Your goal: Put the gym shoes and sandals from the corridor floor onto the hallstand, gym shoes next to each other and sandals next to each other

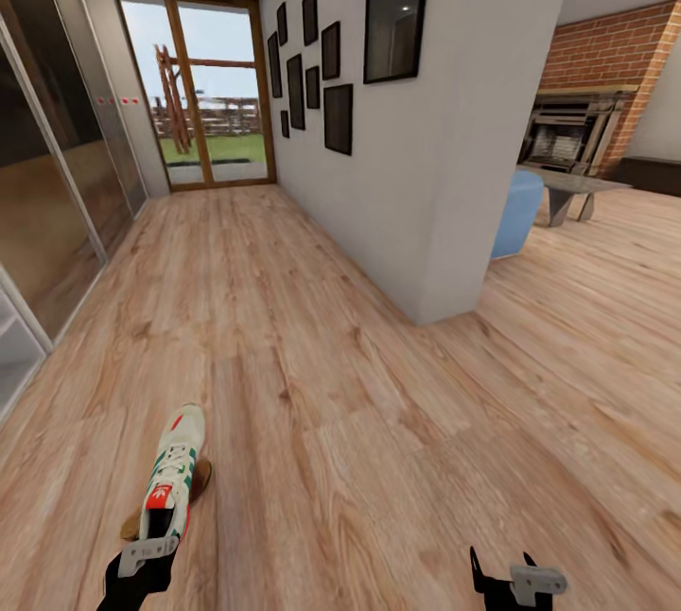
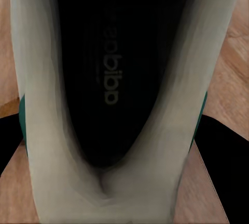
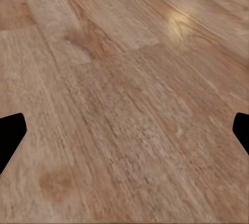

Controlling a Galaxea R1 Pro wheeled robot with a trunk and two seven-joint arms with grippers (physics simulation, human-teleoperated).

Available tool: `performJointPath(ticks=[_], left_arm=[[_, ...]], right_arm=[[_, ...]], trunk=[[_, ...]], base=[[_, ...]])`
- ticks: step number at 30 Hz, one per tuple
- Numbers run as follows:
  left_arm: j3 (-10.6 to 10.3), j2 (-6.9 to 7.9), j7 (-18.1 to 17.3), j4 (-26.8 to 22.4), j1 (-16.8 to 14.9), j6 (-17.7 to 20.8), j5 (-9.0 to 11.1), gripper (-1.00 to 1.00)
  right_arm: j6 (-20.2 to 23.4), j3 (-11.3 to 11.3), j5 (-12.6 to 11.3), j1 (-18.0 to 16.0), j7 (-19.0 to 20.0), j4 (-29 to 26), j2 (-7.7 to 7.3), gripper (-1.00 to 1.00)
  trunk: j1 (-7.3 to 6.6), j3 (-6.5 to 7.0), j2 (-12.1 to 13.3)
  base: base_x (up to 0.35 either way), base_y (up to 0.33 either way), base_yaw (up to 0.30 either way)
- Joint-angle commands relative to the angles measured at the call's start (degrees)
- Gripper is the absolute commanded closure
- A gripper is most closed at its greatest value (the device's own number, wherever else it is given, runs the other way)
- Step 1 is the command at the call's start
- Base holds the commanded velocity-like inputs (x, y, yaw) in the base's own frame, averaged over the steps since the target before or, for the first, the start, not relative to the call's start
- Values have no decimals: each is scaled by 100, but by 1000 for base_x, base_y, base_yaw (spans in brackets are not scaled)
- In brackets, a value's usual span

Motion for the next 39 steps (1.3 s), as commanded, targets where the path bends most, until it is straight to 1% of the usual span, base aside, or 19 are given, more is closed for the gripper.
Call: performJointPath(ticks=[1,39], left_arm=[[28,-1,-55,4,-4,-6,38,100],[28,-1,-55,9,-3,3,38,100]], right_arm=[[-17,-3,-20,-3,12,3,0,-100],[-16,9,-15,-2,18,12,3,-100]], trunk=[[2,-5,-2],[2,-5,-2]], base=[[337,0,3],[338,0,0]])
